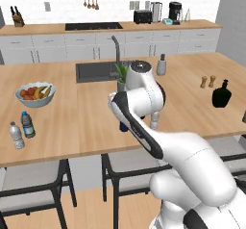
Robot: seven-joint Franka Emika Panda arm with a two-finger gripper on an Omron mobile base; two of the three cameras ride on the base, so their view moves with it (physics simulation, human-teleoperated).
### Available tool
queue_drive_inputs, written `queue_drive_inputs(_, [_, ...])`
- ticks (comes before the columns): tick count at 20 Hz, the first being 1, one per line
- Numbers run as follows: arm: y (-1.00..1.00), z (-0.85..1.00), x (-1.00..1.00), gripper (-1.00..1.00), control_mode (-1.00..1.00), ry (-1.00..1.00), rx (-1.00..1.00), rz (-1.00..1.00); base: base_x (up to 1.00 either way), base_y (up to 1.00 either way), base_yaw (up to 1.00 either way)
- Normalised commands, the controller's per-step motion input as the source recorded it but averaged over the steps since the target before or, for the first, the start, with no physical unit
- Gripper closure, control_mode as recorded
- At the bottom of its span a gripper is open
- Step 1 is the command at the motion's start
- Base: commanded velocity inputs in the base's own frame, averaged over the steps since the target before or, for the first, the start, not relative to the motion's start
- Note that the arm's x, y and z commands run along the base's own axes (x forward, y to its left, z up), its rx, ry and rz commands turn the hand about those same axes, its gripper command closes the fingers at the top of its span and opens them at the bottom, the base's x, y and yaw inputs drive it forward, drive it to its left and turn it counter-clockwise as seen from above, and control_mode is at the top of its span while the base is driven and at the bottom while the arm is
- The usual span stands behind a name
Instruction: Move the plastic bottles in the middle to the plastics group, and the glass bottles in the middle to the glass group.
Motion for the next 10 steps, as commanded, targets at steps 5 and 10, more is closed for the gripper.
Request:
queue_drive_inputs(5, [-0.37, -0.07, 0.84, -1.00, -1.00, 0.00, 0.00, -0.02, 0.00, 0.00, 0.00])
queue_drive_inputs(10, [-0.15, -0.15, 0.58, -1.00, -1.00, 0.04, 0.00, 0.00, 0.00, 0.00, 0.00])
